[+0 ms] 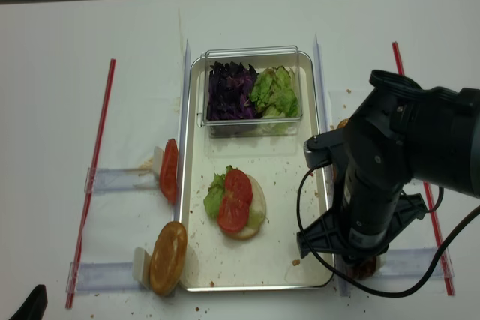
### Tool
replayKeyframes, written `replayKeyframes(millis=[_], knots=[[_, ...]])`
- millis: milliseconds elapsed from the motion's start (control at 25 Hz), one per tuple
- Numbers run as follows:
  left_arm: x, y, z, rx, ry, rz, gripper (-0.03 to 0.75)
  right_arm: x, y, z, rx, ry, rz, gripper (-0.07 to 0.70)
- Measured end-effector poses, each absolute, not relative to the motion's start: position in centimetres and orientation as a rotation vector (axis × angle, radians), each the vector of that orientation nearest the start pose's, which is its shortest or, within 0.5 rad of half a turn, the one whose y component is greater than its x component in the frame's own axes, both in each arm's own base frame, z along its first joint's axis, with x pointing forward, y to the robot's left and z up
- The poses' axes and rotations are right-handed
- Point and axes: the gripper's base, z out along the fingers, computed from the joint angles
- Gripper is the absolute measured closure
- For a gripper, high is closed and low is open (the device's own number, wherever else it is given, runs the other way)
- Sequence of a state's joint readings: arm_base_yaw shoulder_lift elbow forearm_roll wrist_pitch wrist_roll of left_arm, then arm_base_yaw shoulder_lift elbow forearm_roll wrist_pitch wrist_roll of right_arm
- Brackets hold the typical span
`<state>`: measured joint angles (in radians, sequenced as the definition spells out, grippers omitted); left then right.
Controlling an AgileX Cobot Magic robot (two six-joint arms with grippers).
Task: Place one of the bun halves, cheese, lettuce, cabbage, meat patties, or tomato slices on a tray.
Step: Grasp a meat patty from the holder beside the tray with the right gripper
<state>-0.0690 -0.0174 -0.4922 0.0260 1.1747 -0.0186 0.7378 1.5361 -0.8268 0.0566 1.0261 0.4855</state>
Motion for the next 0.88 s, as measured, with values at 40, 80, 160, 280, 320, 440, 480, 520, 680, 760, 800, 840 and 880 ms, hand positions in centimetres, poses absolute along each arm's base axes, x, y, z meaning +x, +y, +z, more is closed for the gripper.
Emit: replayKeyframes(millis=[40, 80, 160, 280, 320, 440, 480, 520, 680, 760, 800, 840, 880], knots=[[-1.2, 0.3, 26.6, 0.051, 2.148, -0.019, 0.099, 17.3, 16.3, 18.8, -0.357, 3.214, -0.011, 0.5], [-1.2, 0.3, 26.6, 0.051, 2.148, -0.019, 0.099, 17.3, 16.3, 18.8, -0.355, 3.213, -0.007, 0.5], [-1.2, 0.3, 26.6, 0.051, 2.148, -0.019, 0.099, 17.3, 16.3, 18.8, -0.355, 3.212, -0.006, 0.5], [-1.2, 0.3, 26.6, 0.051, 2.148, -0.019, 0.099, 17.3, 16.3, 18.9, -0.355, 3.21, -0.003, 0.5], [-1.2, 0.3, 26.6, 0.051, 2.148, -0.019, 0.099, 17.3, 16.3, 19.0, -0.354, 3.207, 0.001, 0.5], [-1.2, 0.3, 26.6, 0.051, 2.148, -0.019, 0.099, 17.1, 16.2, 19.4, -0.354, 3.198, 0.012, 0.5], [-1.2, 0.3, 26.6, 0.051, 2.148, -0.019, 0.099, 17.1, 16.2, 19.6, -0.353, 3.197, 0.017, 0.5], [-1.2, 0.3, 26.6, 0.051, 2.148, -0.019, 0.099, 17.0, 16.1, 19.7, -0.351, 3.195, 0.022, 0.5], [-1.2, 0.3, 26.6, 0.051, 2.148, -0.019, 0.099, 16.9, 16.1, 19.8, -0.348, 3.206, 0.022, 0.5], [-1.2, 0.3, 26.6, 0.051, 2.148, -0.019, 0.099, 16.9, 16.1, 19.8, -0.347, 3.207, 0.024, 0.5], [-1.2, 0.3, 26.6, 0.051, 2.148, -0.019, 0.099, 16.9, 16.1, 19.8, -0.347, 3.207, 0.024, 0.5], [-1.2, 0.3, 26.6, 0.051, 2.148, -0.019, 0.099, 16.9, 16.1, 19.8, -0.347, 3.207, 0.024, 0.5], [-1.2, 0.3, 26.6, 0.051, 2.148, -0.019, 0.099, 16.8, 16.1, 19.8, -0.345, 3.208, 0.026, 0.5]])
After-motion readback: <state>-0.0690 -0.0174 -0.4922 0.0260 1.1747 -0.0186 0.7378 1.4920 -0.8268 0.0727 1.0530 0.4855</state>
